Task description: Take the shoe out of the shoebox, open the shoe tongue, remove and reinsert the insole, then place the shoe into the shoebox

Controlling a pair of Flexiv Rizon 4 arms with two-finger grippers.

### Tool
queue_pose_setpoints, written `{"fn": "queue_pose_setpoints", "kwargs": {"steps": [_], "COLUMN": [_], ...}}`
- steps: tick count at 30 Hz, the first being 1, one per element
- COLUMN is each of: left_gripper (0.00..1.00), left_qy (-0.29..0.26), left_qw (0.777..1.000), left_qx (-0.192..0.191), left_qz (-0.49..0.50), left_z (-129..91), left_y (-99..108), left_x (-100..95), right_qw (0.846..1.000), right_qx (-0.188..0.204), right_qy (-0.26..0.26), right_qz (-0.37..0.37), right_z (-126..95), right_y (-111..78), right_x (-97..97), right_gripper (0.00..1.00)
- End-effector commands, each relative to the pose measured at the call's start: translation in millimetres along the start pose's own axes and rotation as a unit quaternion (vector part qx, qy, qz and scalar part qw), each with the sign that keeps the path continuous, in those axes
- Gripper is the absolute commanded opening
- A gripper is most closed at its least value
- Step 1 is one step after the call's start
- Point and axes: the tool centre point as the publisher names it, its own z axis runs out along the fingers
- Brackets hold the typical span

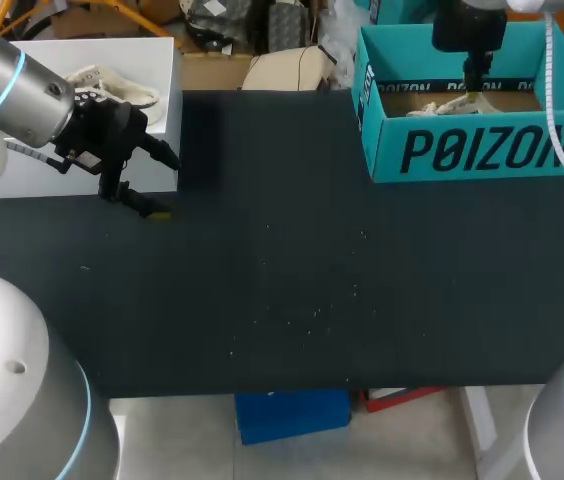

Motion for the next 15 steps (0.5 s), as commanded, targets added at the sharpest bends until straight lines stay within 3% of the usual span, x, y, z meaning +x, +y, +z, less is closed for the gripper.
{"fn": "queue_pose_setpoints", "kwargs": {"steps": [1,8,15], "left_gripper": [1.0,1.0,1.0], "left_qy": [-0.001,-0.001,-0.001], "left_qw": [1.0,1.0,1.0], "left_qx": [-0.001,-0.001,-0.001], "left_qz": [0.001,0.001,0.001], "left_z": [1,1,1], "left_y": [0,0,0], "left_x": [0.7,0.7,0.7], "right_qw": [1.0,1.0,1.0], "right_qx": [0.01,0.026,0.03], "right_qy": [-0.001,-0.008,-0.005], "right_qz": [-0.002,0.004,0.003], "right_z": [-38,-89,-131], "right_y": [-7.7,-13.4,11.8], "right_x": [4.9,8.7,40.0], "right_gripper": [0.35,0.36,0.37]}}
